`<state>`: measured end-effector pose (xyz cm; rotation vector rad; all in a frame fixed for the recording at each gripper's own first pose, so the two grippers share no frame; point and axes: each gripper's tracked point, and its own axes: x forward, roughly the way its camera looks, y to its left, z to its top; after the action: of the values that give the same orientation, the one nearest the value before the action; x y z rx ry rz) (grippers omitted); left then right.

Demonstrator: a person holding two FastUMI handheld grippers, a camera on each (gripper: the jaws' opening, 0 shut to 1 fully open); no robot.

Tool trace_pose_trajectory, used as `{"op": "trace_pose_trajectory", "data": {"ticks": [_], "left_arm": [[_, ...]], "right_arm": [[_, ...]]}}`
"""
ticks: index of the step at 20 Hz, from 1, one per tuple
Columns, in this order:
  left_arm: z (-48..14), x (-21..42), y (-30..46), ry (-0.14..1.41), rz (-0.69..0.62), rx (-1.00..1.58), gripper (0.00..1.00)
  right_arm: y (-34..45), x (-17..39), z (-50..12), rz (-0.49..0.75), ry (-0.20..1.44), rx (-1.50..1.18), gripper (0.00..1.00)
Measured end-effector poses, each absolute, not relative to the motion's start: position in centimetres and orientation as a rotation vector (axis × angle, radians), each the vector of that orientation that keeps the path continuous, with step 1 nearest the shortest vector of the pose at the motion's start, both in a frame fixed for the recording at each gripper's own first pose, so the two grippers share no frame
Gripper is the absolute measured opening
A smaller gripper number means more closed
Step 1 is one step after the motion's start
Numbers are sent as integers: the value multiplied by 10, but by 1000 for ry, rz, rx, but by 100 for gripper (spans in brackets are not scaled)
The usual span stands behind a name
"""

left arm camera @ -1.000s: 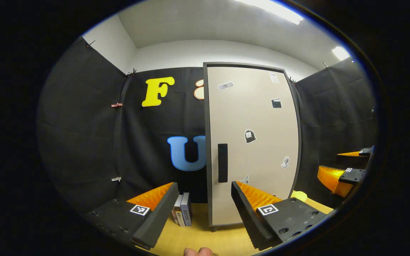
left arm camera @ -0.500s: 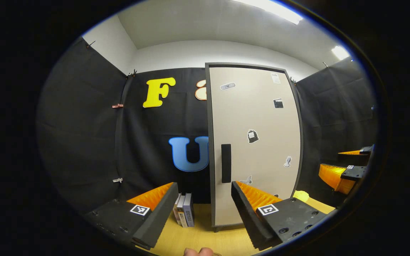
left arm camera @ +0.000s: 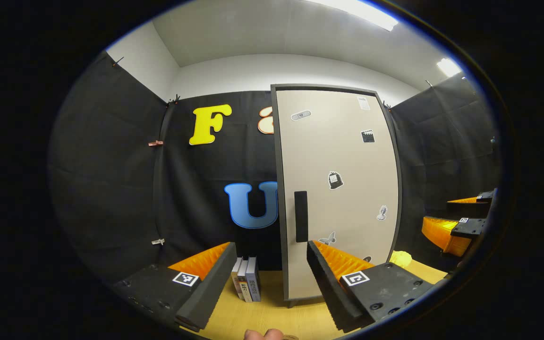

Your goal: Open the cabinet door with the right hand, grasp the bottle in the cabinet with the left hand and place it on the coaster, then close the cabinet door with the right hand.

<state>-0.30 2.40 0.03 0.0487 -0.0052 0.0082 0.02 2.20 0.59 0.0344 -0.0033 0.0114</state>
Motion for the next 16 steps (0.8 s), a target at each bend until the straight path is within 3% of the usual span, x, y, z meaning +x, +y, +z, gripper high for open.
{"op": "trace_pose_trajectory", "data": {"ticks": [16], "left_arm": [[-24, -22, 92, 20, 86, 65, 93]], "right_arm": [[172, 100, 31, 202, -52, 109, 97]]}}
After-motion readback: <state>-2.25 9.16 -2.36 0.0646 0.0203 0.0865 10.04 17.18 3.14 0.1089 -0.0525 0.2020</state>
